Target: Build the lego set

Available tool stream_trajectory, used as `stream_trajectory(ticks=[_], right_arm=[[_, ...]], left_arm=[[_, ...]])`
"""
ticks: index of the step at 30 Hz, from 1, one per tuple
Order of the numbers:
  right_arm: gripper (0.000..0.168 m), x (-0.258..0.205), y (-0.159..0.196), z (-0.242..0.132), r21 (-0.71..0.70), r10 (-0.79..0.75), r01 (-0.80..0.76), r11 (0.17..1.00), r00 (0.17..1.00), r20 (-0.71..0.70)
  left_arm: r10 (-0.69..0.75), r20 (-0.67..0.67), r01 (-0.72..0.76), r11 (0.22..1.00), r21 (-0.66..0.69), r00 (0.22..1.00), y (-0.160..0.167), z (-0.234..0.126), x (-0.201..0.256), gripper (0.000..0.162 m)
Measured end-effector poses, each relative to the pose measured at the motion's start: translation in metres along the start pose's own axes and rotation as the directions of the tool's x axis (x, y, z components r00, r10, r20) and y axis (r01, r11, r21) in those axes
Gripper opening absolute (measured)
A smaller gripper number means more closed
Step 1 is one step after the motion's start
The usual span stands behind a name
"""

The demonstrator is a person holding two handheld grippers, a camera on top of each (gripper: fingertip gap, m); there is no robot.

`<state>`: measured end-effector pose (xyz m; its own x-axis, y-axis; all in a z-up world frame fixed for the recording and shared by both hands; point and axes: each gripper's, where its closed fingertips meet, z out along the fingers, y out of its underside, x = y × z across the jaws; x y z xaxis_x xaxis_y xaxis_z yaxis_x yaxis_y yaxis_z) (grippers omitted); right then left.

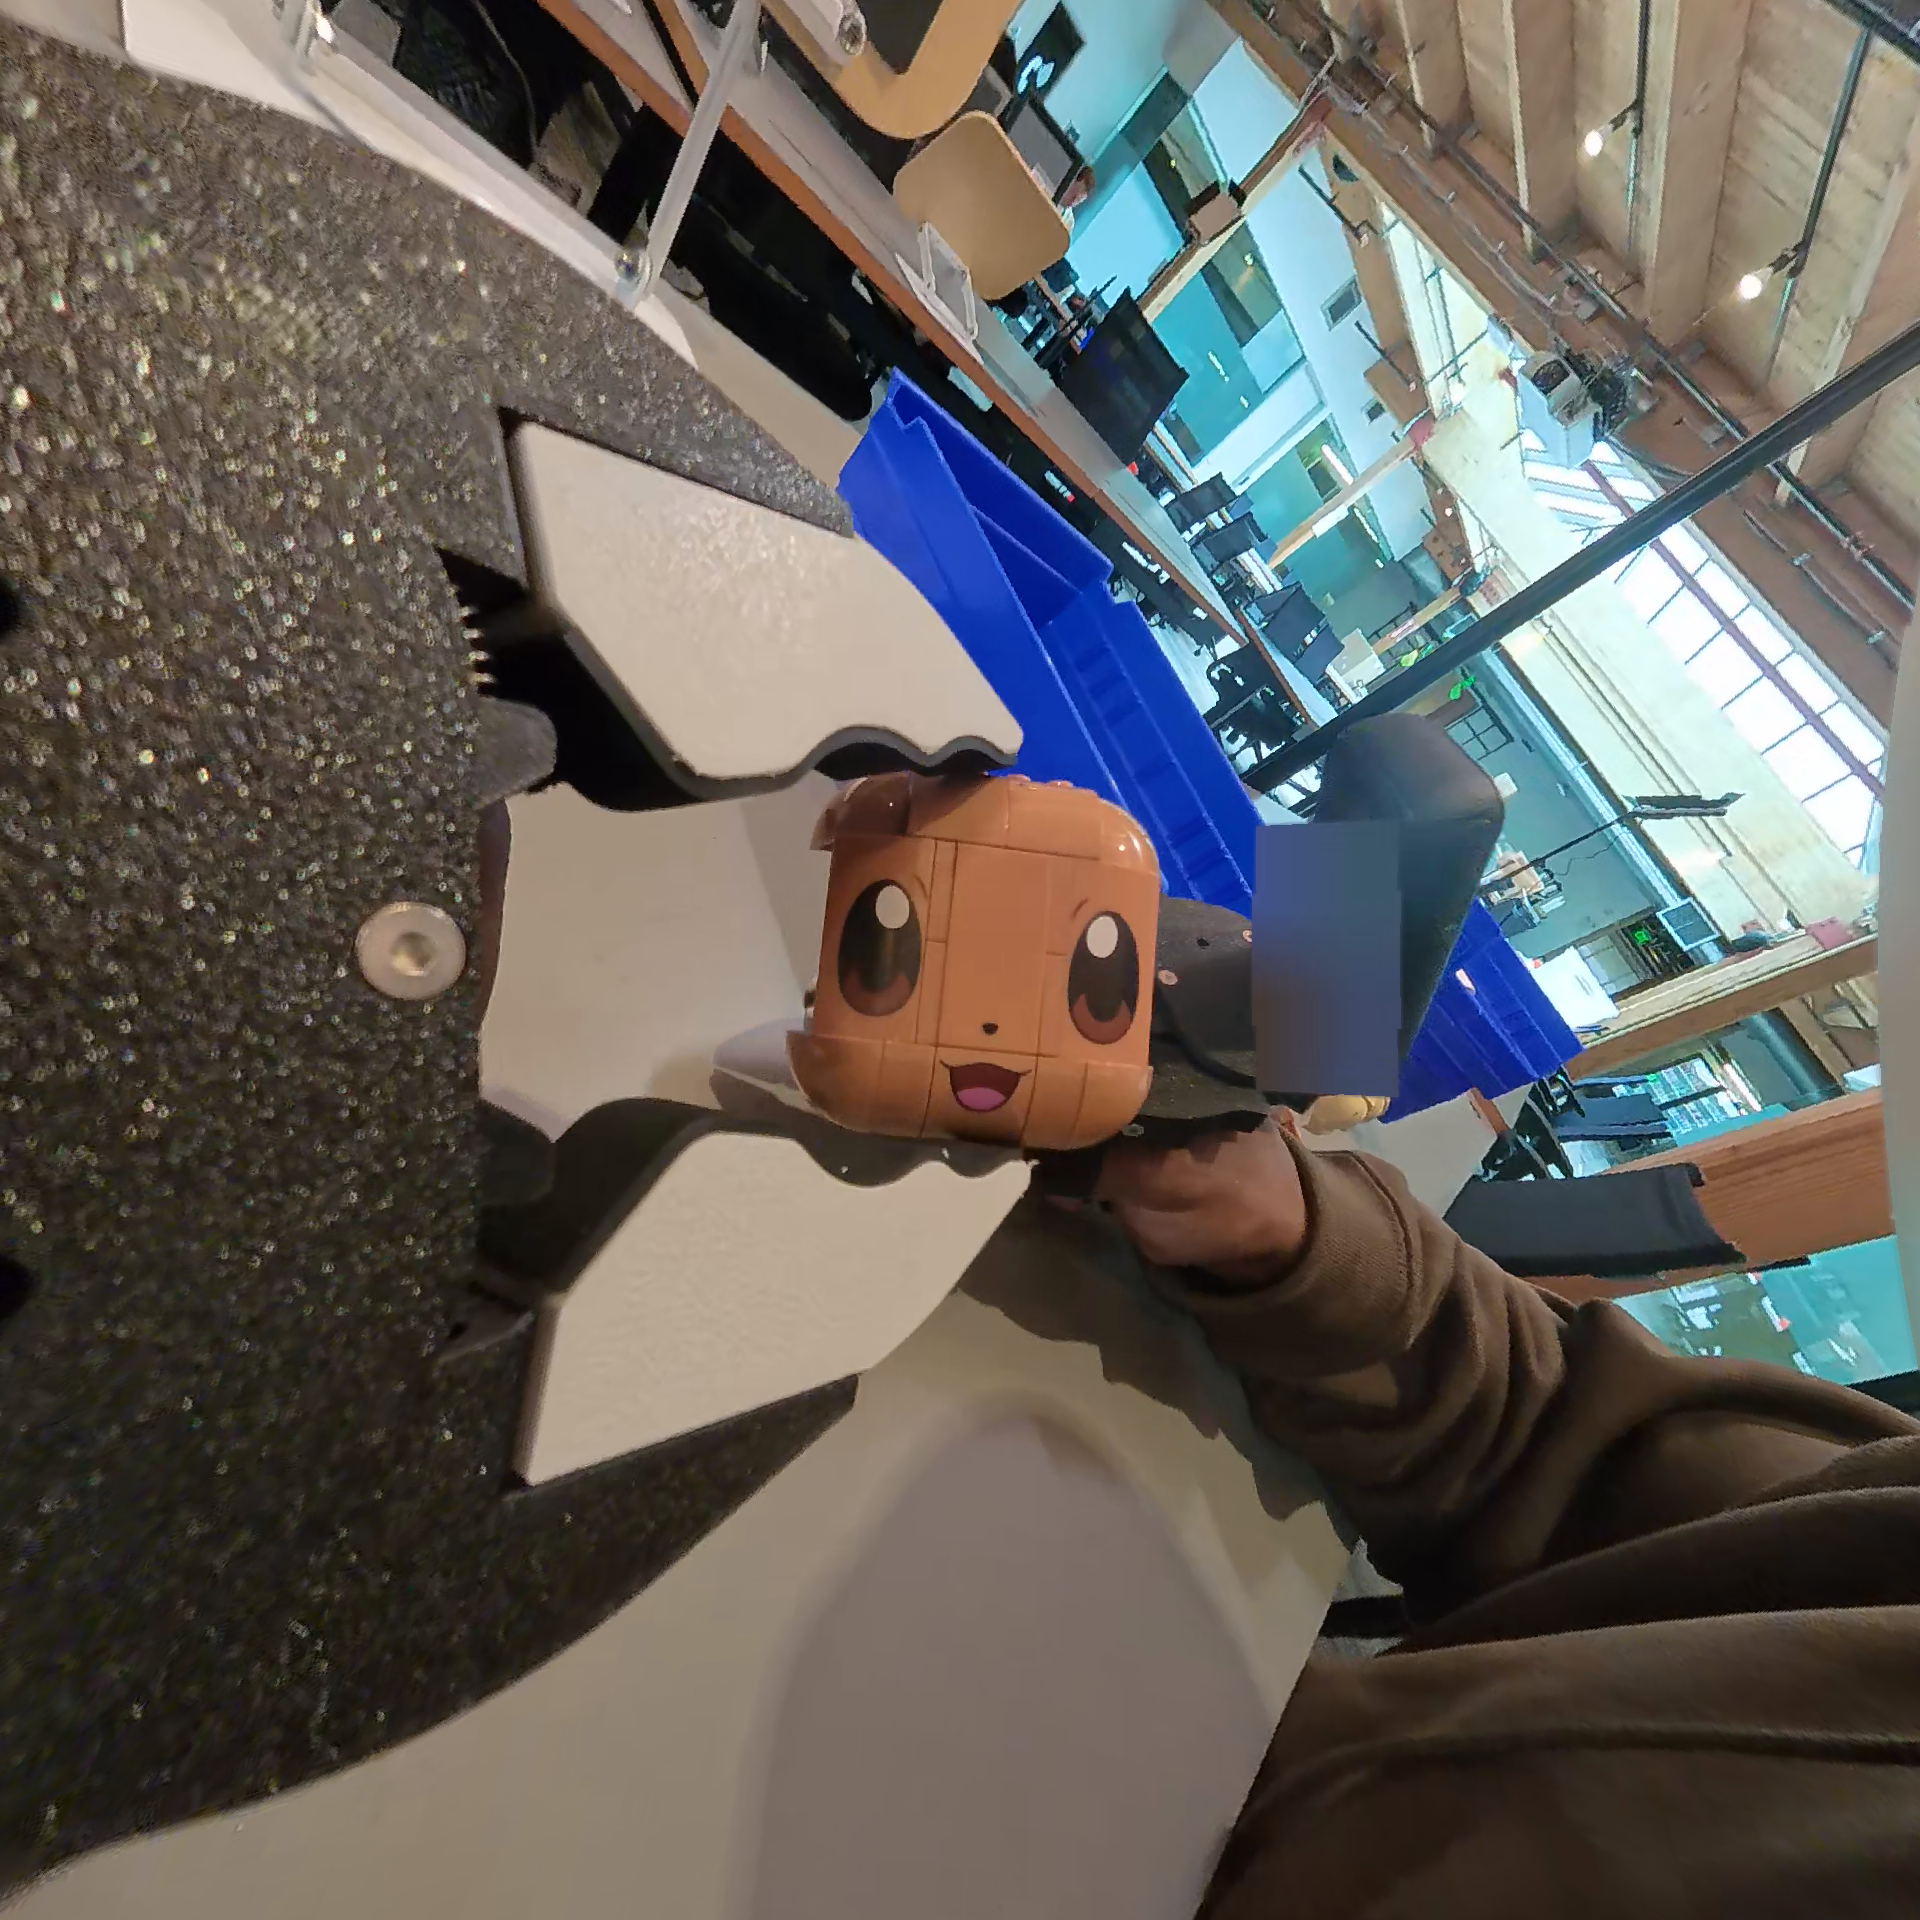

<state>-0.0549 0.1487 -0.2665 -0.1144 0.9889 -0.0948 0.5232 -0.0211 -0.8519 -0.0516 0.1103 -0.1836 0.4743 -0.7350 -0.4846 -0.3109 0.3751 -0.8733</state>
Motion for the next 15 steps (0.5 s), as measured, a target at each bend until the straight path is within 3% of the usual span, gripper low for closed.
stream_trajectory(ticks=[10, 15], right_arm=[[0.002, 0.0, 0.0, 0.0, -0.001, 0.0, 0.0, 1.0, 1.0, 0.0], [0.002, 0.0, 0.0, 0.0, 0.0, 0.001, -0.001, 1.0, 1.0, 0.001]], left_arm=[[0.04, 0.019, -0.041, 0.998, 0.055, 0.999, -0.016, 0.001, 0.001, 0.067], [0.02, -0.036, -0.025, 0.991, -0.134, 0.999, 0.017, 0.006, 0.007, 0.067]])
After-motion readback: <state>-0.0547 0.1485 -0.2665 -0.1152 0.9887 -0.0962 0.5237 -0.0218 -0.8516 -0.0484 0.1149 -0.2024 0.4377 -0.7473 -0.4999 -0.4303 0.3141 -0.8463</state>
